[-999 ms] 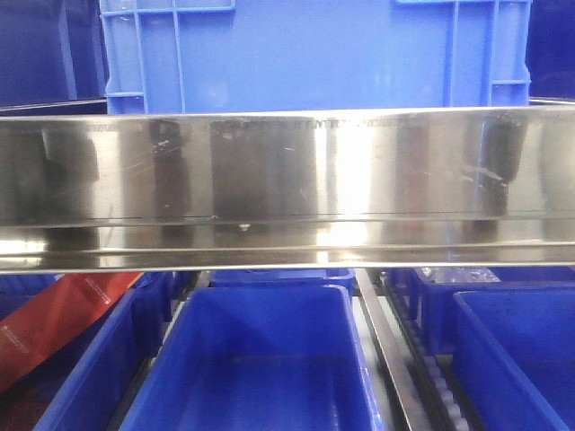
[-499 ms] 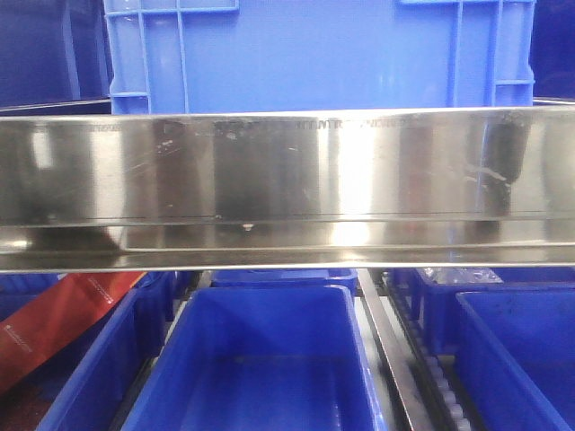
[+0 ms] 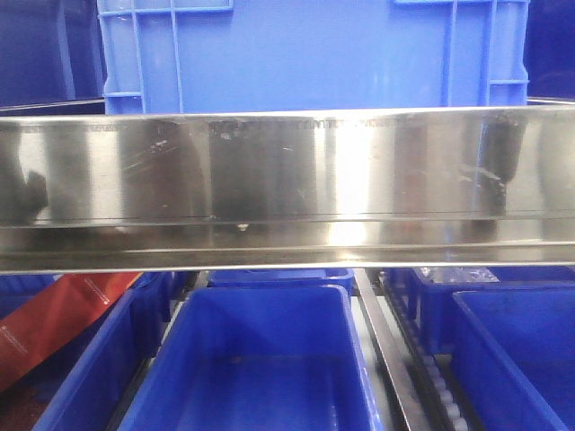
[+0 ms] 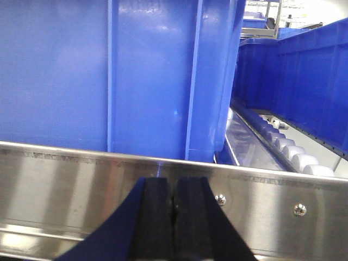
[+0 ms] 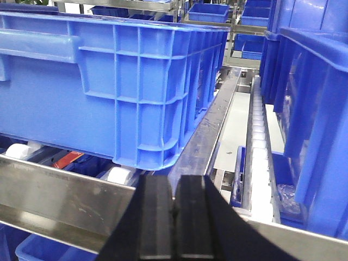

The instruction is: Place valve from conveyor to right shelf box

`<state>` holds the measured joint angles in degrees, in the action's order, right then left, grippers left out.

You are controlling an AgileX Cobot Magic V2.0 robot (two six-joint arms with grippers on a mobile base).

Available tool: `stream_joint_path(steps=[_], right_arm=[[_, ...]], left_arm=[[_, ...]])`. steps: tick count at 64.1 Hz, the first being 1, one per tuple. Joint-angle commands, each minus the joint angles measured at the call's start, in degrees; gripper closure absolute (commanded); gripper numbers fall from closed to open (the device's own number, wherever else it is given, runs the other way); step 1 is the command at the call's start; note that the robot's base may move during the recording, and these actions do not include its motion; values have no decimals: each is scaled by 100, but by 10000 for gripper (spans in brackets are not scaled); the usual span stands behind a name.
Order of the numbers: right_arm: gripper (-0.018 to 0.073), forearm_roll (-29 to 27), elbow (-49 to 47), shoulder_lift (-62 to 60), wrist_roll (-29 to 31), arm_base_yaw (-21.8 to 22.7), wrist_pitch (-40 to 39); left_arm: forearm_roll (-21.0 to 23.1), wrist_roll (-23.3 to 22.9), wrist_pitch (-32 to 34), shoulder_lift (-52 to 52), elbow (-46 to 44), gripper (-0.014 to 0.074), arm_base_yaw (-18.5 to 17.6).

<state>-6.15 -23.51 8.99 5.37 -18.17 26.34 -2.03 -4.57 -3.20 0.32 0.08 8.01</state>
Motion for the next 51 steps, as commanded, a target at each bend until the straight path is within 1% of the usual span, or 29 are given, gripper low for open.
stream_joint_path(steps=[1,47,51], right_arm=[[722,47,11,-18,1,24,-128],[722,47,11,-18,1,24,-157],[722,-109,16,-18,1,49,-158]], left_arm=[[-20,7,127,-32,-8,708,22],[-20,7,127,-32,-8,708,22],[-20,7,127,-32,-8,708,22]])
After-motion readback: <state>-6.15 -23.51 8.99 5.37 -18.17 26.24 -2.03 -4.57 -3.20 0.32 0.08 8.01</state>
